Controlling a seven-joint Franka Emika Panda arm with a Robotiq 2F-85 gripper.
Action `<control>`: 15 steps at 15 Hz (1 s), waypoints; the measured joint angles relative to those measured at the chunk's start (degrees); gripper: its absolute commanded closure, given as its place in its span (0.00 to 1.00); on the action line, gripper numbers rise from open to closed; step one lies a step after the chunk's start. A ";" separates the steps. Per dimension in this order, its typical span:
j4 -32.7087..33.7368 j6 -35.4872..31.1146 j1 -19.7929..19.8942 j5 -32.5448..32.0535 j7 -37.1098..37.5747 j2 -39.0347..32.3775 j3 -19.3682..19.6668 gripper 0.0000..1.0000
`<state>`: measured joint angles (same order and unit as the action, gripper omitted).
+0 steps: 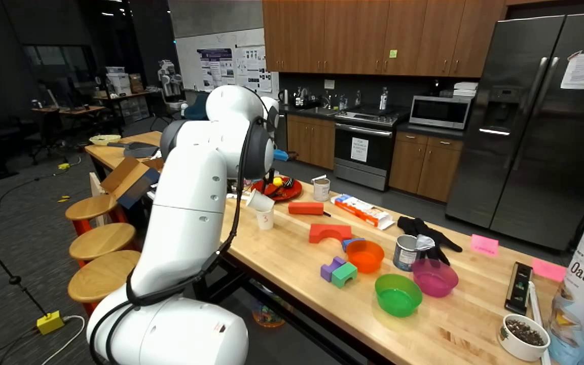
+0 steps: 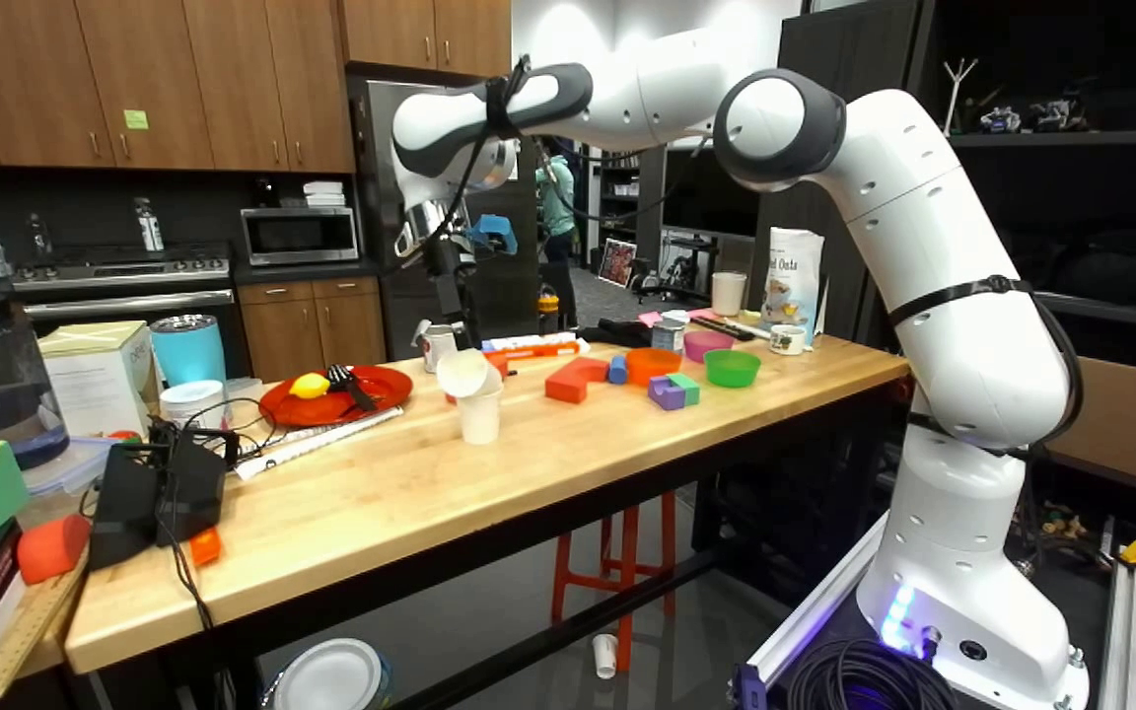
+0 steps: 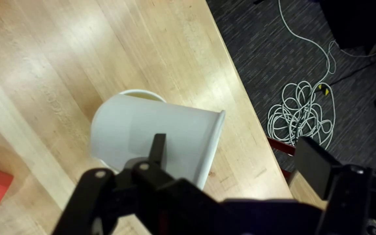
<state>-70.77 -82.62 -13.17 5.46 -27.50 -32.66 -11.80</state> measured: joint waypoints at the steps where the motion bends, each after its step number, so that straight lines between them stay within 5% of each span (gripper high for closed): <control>1: 0.40 0.28 0.00 0.00 0.09 -0.29 0.00 0.39; 9: 1.37 1.80 0.00 0.00 2.28 -0.47 0.00 0.99; 15: 2.19 3.22 0.00 0.03 3.34 -0.70 0.00 0.99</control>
<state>-68.58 -79.40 -13.17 5.49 -24.16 -33.36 -11.80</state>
